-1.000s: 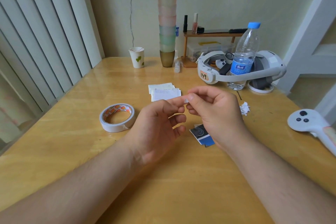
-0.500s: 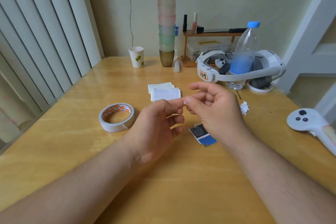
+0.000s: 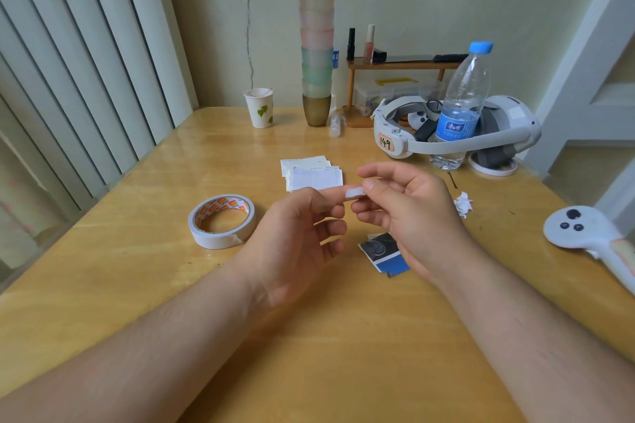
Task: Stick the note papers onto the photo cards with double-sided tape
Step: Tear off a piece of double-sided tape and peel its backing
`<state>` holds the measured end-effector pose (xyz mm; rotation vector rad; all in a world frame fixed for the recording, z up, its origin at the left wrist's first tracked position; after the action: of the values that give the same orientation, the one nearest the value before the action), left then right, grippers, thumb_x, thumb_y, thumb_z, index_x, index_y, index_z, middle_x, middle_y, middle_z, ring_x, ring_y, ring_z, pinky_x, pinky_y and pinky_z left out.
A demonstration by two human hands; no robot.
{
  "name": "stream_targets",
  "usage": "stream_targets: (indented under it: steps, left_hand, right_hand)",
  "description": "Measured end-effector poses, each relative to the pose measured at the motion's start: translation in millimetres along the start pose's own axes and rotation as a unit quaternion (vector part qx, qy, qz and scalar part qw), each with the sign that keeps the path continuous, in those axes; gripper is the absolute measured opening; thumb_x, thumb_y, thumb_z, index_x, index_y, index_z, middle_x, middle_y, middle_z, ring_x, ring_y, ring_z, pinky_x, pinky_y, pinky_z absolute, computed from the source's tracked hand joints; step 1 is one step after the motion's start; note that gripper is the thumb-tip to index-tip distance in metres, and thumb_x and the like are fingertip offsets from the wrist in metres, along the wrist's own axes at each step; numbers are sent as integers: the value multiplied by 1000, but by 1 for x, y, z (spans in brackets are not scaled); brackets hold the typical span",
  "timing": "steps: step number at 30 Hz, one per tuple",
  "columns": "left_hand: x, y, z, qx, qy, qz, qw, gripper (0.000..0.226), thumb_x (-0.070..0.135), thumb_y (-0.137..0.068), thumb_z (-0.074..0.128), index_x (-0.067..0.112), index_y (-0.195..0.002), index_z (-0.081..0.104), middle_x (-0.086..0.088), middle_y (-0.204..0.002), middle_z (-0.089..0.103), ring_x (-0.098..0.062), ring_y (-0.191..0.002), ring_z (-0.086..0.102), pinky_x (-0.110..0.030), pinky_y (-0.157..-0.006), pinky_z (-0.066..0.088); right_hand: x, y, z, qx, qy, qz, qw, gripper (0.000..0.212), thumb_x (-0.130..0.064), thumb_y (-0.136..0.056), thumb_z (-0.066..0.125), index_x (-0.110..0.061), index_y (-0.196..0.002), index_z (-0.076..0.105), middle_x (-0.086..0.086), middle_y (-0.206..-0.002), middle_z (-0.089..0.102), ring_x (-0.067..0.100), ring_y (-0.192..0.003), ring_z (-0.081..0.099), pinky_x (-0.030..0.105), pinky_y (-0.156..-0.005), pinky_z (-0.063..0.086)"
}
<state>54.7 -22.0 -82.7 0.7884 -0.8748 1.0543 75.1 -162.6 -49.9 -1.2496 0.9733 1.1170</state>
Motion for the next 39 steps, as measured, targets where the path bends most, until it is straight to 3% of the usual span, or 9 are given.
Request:
stream_targets:
  steps: [4, 8, 12, 18, 27, 39]
  left_hand:
    - [1, 2, 2, 2, 15, -13, 1000, 39, 30, -92, 49, 14, -100, 83, 1, -85, 54, -15, -73, 50, -32, -70, 41]
    - [1, 2, 1, 0, 33, -20, 999, 53, 49, -98, 47, 10, -112, 80, -1, -86, 55, -16, -74, 51, -33, -71, 41]
    - [2, 3, 2, -5, 30, -20, 999, 63, 58, -101, 40, 11, -111, 81, 0, -86, 54, -16, -75, 49, -33, -72, 40]
    - [2, 2, 6, -26, 13, -15, 999, 69, 61, -101, 37, 9, -125, 76, 1, -87, 51, -16, -75, 46, -34, -73, 39]
    - [-1, 2, 12, -78, -40, 25, 996, 60, 37, -87, 45, 13, -135, 70, -1, -91, 49, -16, -75, 45, -34, -74, 41]
    - [-4, 3, 12, -77, -53, 18, 995, 66, 26, -81, 39, 18, -140, 67, 0, -84, 39, -16, -70, 38, -33, -73, 38]
  right_hand:
    - [-2, 0, 0, 7, 30, -2, 1000, 25, -6, -104, 57, -24, -106, 73, 0, -84, 76, 18, -75, 72, 33, -73, 61]
    - [-9, 2, -5, 29, 130, -61, 989, 16, -16, -99, 67, -33, -99, 69, -4, -97, 74, 16, -83, 74, 39, -78, 63]
    - [-31, 14, 1, 59, 330, -222, 916, 16, -17, -84, 79, -30, -84, 69, -13, -96, 60, 11, -88, 63, 29, -73, 56]
    - [-35, 19, 4, 73, 385, -300, 870, 9, -19, -80, 83, -23, -85, 76, -10, -89, 58, 7, -84, 56, 30, -75, 52]
    - [-41, 21, 6, 97, 437, -328, 832, 5, -17, -81, 78, -21, -84, 78, -6, -83, 66, 18, -86, 62, 35, -76, 52]
    - [-39, 19, 8, 104, 445, -333, 825, 13, -21, -85, 59, -15, -80, 69, -4, -78, 62, 23, -78, 59, 37, -66, 51]
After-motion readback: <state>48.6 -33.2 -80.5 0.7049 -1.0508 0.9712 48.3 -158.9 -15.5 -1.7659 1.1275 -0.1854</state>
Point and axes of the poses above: each hand's wrist, its own y-axis away from the middle knuckle, its own z-axis out of the palm, x = y × z, the point moved 8 cm from there along -y, towards the middle knuckle
